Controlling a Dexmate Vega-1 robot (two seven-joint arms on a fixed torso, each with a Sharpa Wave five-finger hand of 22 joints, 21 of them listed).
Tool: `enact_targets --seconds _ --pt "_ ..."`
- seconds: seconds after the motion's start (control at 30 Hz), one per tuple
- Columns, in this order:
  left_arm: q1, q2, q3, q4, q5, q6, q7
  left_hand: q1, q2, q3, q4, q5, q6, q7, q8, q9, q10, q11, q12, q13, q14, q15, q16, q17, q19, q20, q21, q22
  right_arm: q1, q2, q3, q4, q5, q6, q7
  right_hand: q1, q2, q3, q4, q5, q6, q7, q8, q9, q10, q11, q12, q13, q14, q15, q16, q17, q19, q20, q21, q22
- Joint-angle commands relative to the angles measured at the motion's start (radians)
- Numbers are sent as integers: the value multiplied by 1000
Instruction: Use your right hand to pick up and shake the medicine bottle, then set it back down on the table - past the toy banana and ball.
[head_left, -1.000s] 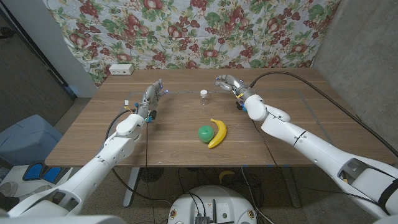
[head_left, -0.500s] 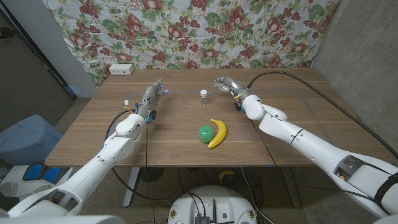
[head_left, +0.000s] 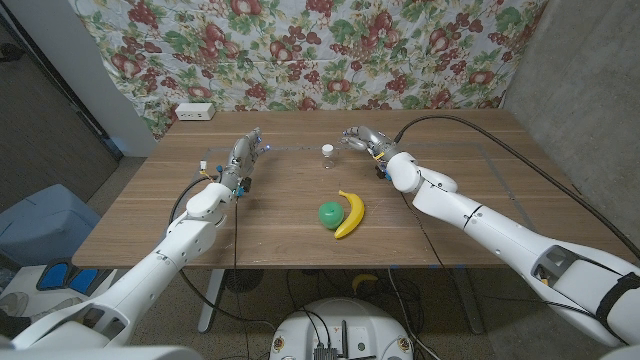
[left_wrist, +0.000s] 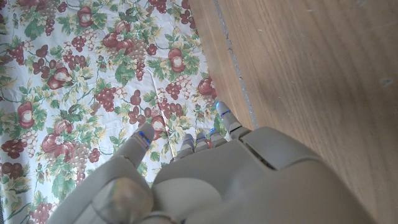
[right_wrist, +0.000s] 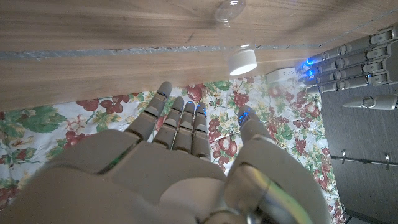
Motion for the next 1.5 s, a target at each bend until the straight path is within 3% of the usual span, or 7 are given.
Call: enact_targets --seconds 0.03,0.63,1.0,1.1,1.2,1.33,1.5 --pt "-6 -2 0 11 -2 1 -4 1 68 4 1 4 5 0 0 3 3 -2 0 3 3 4 -2 2 5 -3 -5 2 20 12 -21 25 -5 -3 12 14 -3 6 1 5 2 -4 -1 3 7 -3 0 6 1 -1 9 2 0 -4 -3 2" --pt "-8 -2 -1 15 -8 9 -4 0 69 6 3 5 5 1 0 3 4 -3 0 3 3 4 -2 2 7 -2 -12 2 55 35 -52 87 8 24 55 30 -11 6 -6 4 -21 -10 -8 4 -5 -14 -5 6 -9 -2 7 3 0 -5 -7 2" --pt "-12 -3 -1 21 -10 6 -11 -1 77 9 10 6 5 3 0 3 5 0 0 3 3 5 -1 4 10 0 -16 3 77 39 -76 107 -14 44 75 0 -88 -44 -2 -30 -48 5 -12 3 -24 5 -11 6 -29 24 -10 -7 -7 23 -21 1" --pt "-12 -4 -1 23 -11 4 -13 0 78 10 10 7 6 3 0 3 5 0 0 3 3 6 -1 4 10 0 -17 3 80 43 -86 105 -38 30 64 1 -95 -48 -4 -34 -51 4 -12 3 -30 4 -13 5 -36 22 -14 -9 -9 24 -23 1" --pt "-9 -4 -3 19 -12 4 -9 0 78 11 11 7 6 3 0 3 4 0 -1 3 3 6 -1 4 11 1 -18 3 80 48 -94 107 -63 26 40 21 -112 -50 -16 -42 -57 5 -10 3 -37 0 -14 4 -51 24 -25 -15 -4 33 -26 0" --pt "-4 -2 -4 15 -12 2 -7 0 78 12 12 7 6 3 0 3 4 0 -1 3 3 6 -1 3 12 1 -19 3 84 59 -103 120 -85 23 22 68 -125 -44 -24 -47 -67 -3 -6 3 -37 -27 -12 3 -98 28 -51 -27 -25 30 -44 0" --pt "1 0 -5 7 -11 3 -1 0 78 12 13 7 6 3 0 3 4 1 -1 3 4 7 -1 3 12 0 -21 3 90 77 -113 143 -102 18 5 105 -130 -37 -29 -50 -59 -12 1 3 -23 -39 -7 3 -92 26 -53 -35 -14 28 -45 0"
